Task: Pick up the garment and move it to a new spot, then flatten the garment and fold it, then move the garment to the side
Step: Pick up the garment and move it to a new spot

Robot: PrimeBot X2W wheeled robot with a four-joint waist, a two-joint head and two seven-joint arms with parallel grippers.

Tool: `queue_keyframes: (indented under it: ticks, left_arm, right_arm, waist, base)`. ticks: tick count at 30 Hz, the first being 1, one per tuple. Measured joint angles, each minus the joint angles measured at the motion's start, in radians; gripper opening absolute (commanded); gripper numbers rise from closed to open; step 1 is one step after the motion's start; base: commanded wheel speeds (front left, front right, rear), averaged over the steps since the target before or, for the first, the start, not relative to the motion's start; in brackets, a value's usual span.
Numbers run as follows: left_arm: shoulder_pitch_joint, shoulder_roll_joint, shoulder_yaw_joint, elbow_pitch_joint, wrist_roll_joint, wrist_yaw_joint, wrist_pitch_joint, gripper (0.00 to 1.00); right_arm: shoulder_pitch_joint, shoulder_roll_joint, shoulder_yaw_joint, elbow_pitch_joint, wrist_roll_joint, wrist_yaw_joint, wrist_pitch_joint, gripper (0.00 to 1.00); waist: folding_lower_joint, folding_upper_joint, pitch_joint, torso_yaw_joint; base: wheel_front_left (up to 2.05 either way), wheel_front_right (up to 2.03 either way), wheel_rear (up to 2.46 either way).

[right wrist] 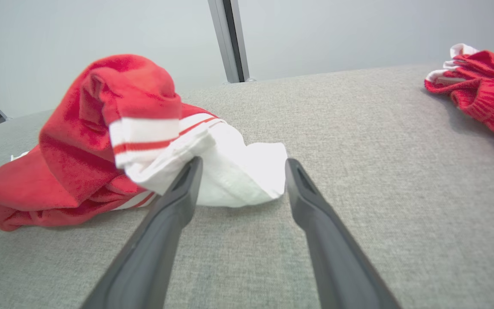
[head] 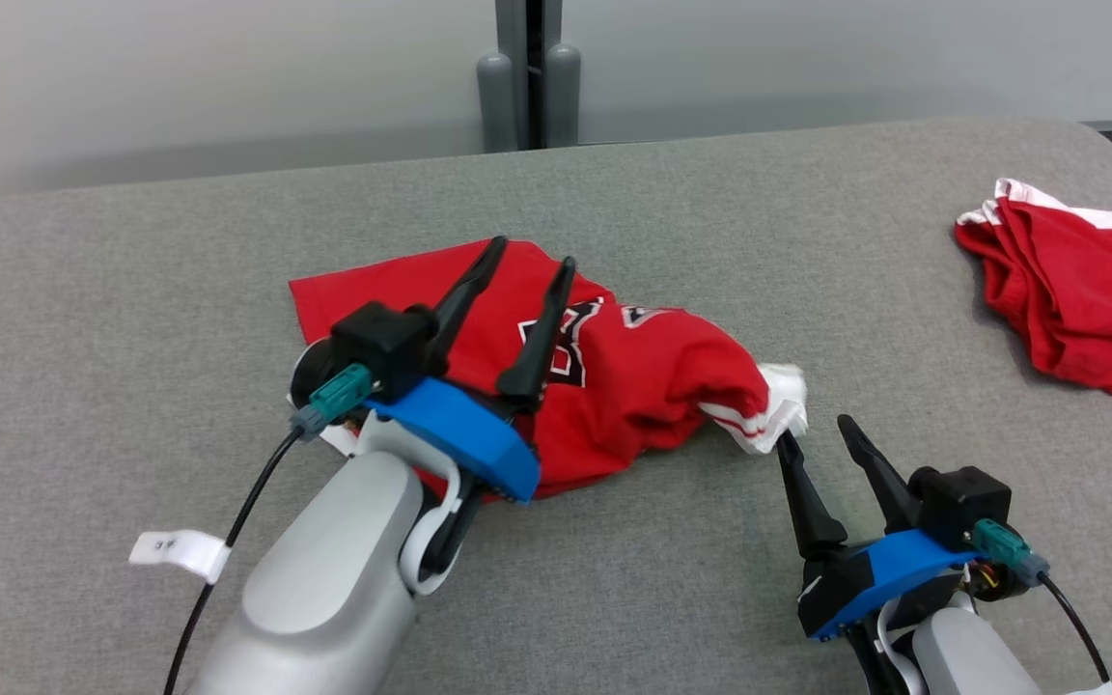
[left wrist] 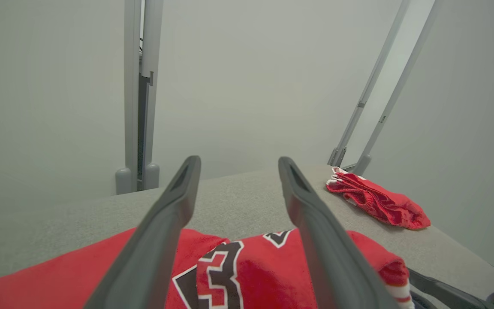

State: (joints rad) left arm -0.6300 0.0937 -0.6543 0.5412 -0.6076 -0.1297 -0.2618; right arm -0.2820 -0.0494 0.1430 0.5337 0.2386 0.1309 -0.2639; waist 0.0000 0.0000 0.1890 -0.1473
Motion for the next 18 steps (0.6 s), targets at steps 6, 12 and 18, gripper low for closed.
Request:
queue_keyframes:
  ticks: [6,12,18]
  left_arm:
    - [0.164,0.032,0.195,-0.02,0.096,0.024,-0.001,1.0]
    - [0.369,0.031,0.393,-0.059,0.184,0.035,-0.001,1.0]
    - [0.549,-0.004,0.523,-0.099,0.263,0.023,-0.001,1.0]
  right_arm:
    - [0.007,0.0,-0.023,-0.01,-0.004,0.0,0.0,1.0]
    - [0.045,0.0,-0.047,-0.009,-0.007,0.0,0.0,1.0]
    - [0.1,0.0,-0.07,-0.002,-0.007,0.0,0.0,1.0]
  waist:
    - [0.0,0.0,-0.037,0.04]
    - [0.0,0.0,-0.09,0.079]
    - [-0.0001,0.0,-0.147,0.112]
  base:
    - [0.0,0.0,0.0]
    - [0.0,0.0,0.0]
    - [0.0,0.0,0.0]
